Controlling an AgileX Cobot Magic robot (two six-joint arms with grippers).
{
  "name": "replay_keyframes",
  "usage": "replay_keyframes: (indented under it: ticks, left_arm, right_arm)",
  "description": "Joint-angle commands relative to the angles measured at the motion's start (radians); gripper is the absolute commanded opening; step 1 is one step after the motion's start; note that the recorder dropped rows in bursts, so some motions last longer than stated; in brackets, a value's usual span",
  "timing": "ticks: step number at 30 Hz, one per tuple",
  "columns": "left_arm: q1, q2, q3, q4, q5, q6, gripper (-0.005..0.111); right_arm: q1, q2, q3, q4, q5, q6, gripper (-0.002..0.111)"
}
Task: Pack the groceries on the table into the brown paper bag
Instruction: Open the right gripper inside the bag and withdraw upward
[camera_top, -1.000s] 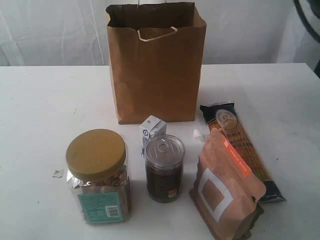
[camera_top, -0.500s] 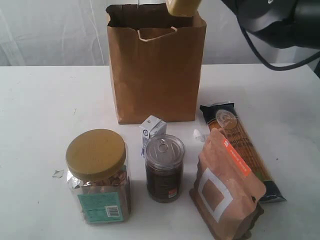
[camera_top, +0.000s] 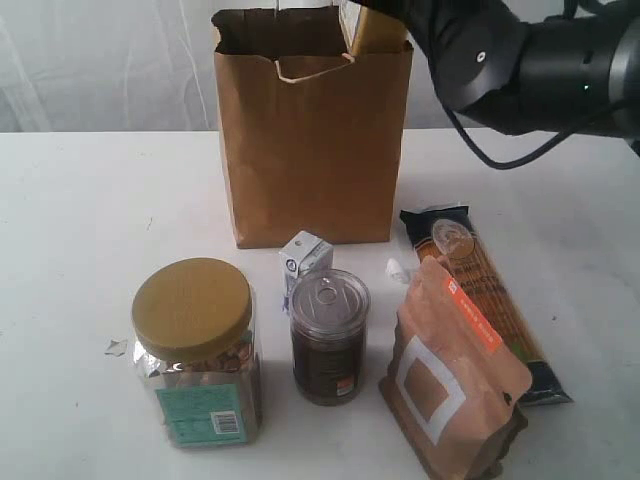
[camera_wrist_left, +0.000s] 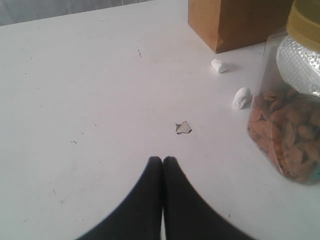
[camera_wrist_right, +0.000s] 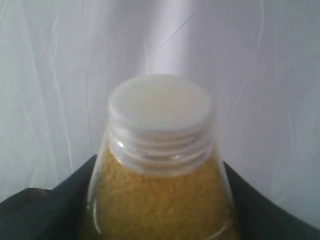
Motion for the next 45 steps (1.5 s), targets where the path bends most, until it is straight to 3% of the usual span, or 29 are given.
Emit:
replay_keyframes:
  ticks: [1, 8, 15, 18, 27, 33, 45]
  left_arm:
    - [-0.004, -0.005, 0.004, -0.001, -0.005, 0.002, 0.0]
    - [-0.004, -0.005, 0.004, -0.001, -0.005, 0.002, 0.0]
    - [-0.004, -0.005, 0.004, -0.001, -0.005, 0.002, 0.0]
    - [-0.004, -0.005, 0.004, -0.001, -0.005, 0.002, 0.0]
    - [-0.004, -0.005, 0.004, -0.001, -0.005, 0.002, 0.0]
    - [-0.004, -0.005, 0.004, -0.001, -0.005, 0.002, 0.0]
    - [-0.004, -0.005, 0.004, -0.001, -0.005, 0.002, 0.0]
  right_arm:
    - [-0.004, -0.001, -0.018, -0.023, -0.106, -0.009, 0.0]
    - [-0.023, 0.04, -0.018, -0.005, -0.151, -0.034, 0.005]
    - [-0.042, 0.052, -0.018, -0.007, -0.163, -0.036, 0.036]
    - [-0.042, 0.052, -0.018, -0.007, -0.175, -0.036, 0.043]
    - [-0.042, 0.062, -0.018, -0.004, -0.118, -0.036, 0.047]
    - [-0.042, 0.093, -0.018, -0.004, -0.1, -0.036, 0.064]
    - [-0.042, 0.095, -0.018, -0.004, -0.109, -0.036, 0.064]
